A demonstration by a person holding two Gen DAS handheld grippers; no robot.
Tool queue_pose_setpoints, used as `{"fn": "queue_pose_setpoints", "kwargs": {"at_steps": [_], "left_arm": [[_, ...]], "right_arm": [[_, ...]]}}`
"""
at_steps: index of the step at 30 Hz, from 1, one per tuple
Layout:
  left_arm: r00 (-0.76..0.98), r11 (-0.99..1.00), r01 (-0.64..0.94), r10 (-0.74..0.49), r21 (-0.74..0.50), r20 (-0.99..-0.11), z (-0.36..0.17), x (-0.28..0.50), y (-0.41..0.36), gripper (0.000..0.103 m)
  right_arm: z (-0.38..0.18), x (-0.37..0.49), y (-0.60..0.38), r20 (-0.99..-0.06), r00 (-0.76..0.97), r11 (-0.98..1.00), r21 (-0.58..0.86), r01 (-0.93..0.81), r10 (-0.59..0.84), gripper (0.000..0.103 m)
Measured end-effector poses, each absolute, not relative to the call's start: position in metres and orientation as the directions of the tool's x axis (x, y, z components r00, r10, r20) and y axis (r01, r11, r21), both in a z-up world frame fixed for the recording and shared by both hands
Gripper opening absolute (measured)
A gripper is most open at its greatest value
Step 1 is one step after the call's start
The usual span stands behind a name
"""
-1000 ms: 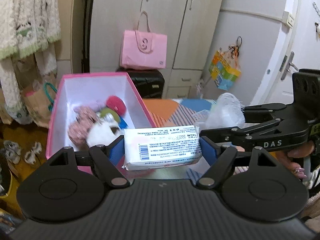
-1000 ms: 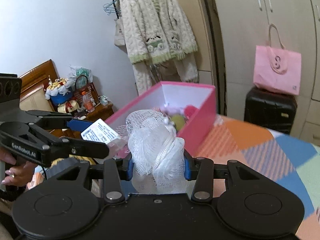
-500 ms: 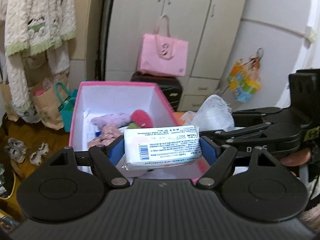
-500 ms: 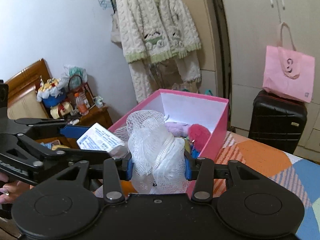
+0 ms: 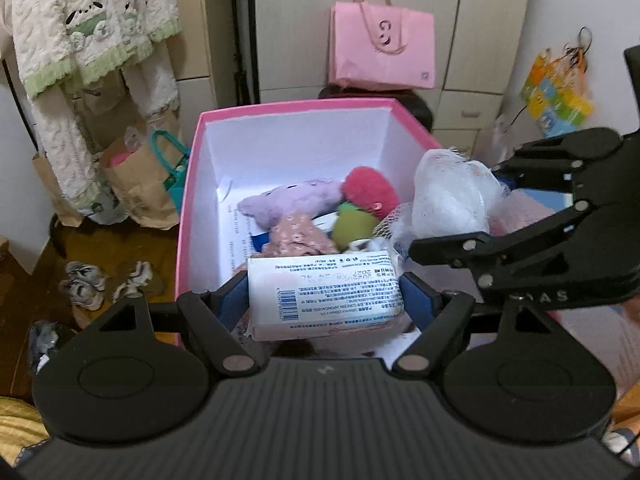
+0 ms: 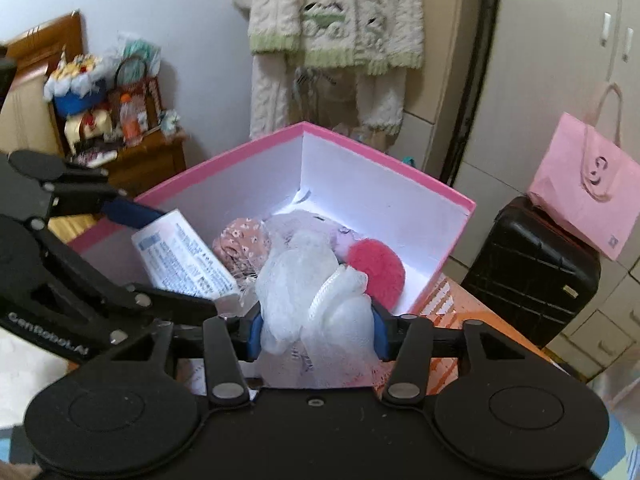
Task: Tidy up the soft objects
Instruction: 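Open both grippers to drop the wipe pack and puff into the box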
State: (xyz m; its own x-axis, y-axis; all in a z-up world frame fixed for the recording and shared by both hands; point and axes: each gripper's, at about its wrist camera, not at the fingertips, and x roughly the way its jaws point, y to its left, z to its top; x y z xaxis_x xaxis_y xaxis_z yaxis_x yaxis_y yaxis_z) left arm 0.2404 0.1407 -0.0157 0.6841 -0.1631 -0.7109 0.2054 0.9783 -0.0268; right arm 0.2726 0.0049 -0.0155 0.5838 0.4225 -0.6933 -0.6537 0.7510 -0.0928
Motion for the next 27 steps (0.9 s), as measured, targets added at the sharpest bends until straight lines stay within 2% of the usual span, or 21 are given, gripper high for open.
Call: {"fn": "queue_pose_setpoints", "kwargs": {"at_steps": [4, 11, 20, 22, 27], "left_arm": [[0.677, 0.982, 0.189, -0.119, 0.015, -0.726, -0.023, 0.245, 0.139, 0.083], [0.7, 0.981, 0.196, -0.134, 0.009, -0.702, -0.013, 0.227, 0.146, 0.088], [0.729, 0.979, 0.204, -0.143, 0.013, -0.669, 0.001, 0.207, 0.146, 0.09], [0.732, 0.978, 0.209, -0.138, 0.027, -0.667, 0.004, 0.202, 0.144, 0.094], [0.725, 0.975, 0.221, -0.146, 0.026, -0.673, 0.011, 0.189, 0.139, 0.094]], "right_arm": [[-0.018, 0.273, 0.008, -0.672, 0.612, 0.752, -0.122, -0.647, 0.418, 0.065], [-0.011, 0.262, -0.001, -0.619, 0.634, 0.775, -0.064, -0.629, 0.463, 0.083], [0.01, 0.241, -0.023, -0.551, 0.681, 0.817, 0.0, -0.577, 0.482, 0.084], [0.014, 0.236, -0.029, -0.548, 0.679, 0.822, 0.027, -0.569, 0.489, 0.084], [0.018, 0.217, -0.039, -0.548, 0.688, 0.834, 0.034, -0.551, 0.476, 0.085]]}}
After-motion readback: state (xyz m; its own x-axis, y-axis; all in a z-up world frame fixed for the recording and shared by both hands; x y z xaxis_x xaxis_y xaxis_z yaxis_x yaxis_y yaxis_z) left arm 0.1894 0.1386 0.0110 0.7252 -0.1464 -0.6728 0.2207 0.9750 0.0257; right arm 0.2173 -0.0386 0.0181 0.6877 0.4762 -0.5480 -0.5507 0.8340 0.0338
